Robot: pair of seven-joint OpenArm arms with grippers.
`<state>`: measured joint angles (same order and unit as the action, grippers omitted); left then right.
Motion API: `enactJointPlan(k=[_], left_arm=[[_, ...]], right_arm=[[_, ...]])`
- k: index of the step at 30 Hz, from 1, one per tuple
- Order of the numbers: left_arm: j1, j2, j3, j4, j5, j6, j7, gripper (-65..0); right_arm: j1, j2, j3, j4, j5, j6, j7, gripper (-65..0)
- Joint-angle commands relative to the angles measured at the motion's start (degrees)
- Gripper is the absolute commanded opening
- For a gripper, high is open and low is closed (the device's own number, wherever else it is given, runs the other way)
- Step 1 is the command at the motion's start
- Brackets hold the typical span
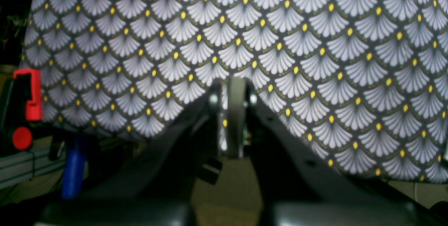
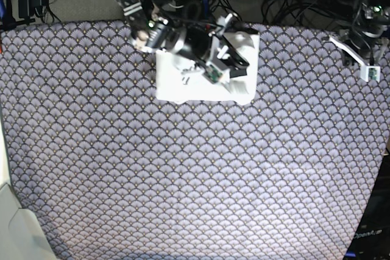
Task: Fold the T-shirt properly
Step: 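Press the folded stack flat with the right gripper and release, then grip the folded bundle's sides with both grippers and square it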
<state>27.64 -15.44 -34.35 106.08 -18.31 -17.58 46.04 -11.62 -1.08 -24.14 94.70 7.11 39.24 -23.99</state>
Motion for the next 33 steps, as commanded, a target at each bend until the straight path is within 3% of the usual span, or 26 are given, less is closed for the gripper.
enactJointPlan(k=[1,10,15,19,25,33], left_arm=[[-0.08,-0.78,-0.25,0.86,-0.38,0.13,-1.16,-61.9],[0.01,-0.43,-0.25,0.86,-0.46,0.13,-1.25,-61.9],[0.36,-0.16,-0.16,0.86,-0.46,0.13,-1.25,-61.9],[2.21,0.8,0.19,1.39,-0.55,0.05,-1.25,-62.0],[4.67,0.72,8.28,1.65,-0.55,0.05,-1.87,-64.9],[5.55,1.24,24.46,0.95,-0.29,0.49,-1.87,-64.4]], right_arm=[[-0.12,-0.19,-0.17,1.61,1.19,0.76,1.88,-65.0],[-1.53,0.77,1.86,-4.28,1.11,0.76,2.58,-65.0],[0.06,-0.1,1.59,-10.08,1.19,0.76,6.54,-65.0],[-1.26,-0.19,1.94,-3.84,1.19,0.76,6.54,-65.0],[-5.48,0.42,5.11,9.35,1.19,0.76,6.45,-65.0],[-6.36,0.77,18.82,11.28,1.11,0.76,0.65,-65.0]])
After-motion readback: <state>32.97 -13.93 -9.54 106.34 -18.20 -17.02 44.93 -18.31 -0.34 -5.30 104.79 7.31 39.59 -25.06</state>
